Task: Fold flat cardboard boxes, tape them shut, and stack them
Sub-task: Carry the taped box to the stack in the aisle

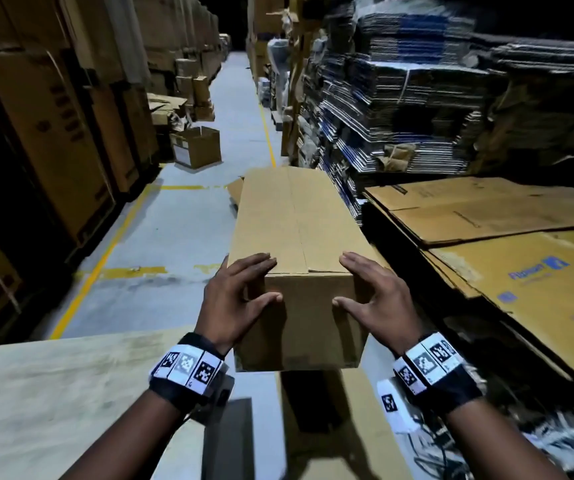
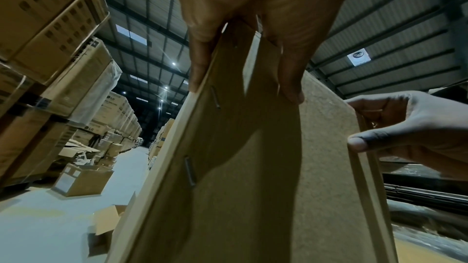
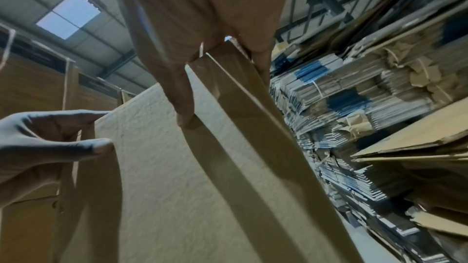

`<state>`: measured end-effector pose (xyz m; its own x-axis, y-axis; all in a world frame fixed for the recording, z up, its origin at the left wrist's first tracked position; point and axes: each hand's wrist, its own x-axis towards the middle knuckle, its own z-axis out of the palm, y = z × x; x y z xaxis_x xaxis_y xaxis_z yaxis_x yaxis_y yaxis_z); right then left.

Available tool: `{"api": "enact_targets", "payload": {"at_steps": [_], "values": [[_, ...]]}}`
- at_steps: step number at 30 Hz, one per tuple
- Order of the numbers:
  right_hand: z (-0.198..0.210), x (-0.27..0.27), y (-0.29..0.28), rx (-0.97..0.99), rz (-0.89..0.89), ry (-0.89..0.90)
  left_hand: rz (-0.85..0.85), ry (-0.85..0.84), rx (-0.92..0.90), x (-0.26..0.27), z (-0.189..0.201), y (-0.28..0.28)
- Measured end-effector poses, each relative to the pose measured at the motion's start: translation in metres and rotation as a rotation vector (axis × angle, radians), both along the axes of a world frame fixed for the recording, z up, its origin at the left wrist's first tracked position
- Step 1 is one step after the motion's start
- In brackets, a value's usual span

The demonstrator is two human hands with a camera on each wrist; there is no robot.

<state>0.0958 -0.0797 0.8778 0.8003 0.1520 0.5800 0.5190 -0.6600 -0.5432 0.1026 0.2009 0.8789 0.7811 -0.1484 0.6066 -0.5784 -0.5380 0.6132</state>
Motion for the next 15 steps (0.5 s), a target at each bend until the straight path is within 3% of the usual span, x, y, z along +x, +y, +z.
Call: {"api": "enact_targets", "payload": {"at_steps": [5, 15], "values": [[0.001, 0.064, -0.034, 0.012, 0.009, -0.028, 0.035, -0.002, 0.036, 0.061, 0.010, -0.033], [0.026, 0.262, -0.087, 0.011, 0.110, -0.098, 0.155, -0.067, 0.052, 0.220, 0.038, -0.092]]}}
